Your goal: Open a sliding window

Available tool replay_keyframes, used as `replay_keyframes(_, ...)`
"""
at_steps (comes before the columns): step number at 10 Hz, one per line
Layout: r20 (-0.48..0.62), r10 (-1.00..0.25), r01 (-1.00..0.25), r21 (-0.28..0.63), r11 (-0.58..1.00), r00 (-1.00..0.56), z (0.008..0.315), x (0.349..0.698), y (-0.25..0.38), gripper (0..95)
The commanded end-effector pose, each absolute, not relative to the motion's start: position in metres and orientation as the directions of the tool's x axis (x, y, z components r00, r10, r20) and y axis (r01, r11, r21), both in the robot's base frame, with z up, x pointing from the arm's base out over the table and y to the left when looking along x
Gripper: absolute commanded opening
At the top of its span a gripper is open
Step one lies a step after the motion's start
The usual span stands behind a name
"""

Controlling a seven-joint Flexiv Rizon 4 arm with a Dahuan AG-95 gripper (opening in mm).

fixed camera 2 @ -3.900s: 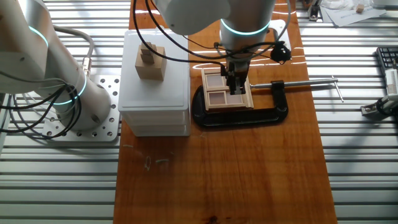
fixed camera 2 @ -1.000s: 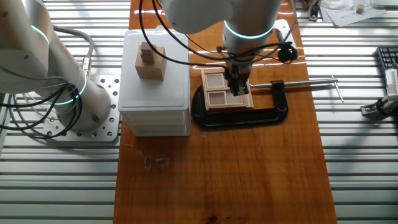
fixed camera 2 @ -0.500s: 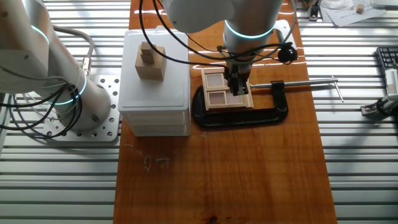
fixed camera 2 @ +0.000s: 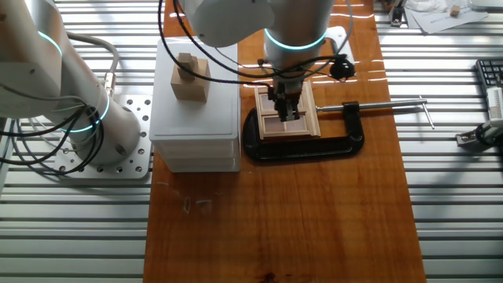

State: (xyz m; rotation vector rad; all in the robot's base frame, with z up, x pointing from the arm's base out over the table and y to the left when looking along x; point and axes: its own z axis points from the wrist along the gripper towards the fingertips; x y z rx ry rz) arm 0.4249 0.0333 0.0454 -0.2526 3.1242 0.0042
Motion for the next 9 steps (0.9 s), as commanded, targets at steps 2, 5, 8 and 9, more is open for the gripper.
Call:
replay_keyframes(2,-0.010,-0.172,-0.172,-0.001,0.985,-0.985,0.039,0.418,0.028,0.0)
replay_keyframes(5,0.004,-0.169,-0.169,0.000,0.986,-0.986,0.036,0.417,0.030,0.0)
replay_keyframes(8,0.021,-0.172,-0.172,0.005,0.985,-0.985,0.031,0.416,0.030,0.0)
replay_keyframes(9,0.027,-0.174,-0.174,0.006,0.985,-0.984,0.031,0.416,0.030,0.0)
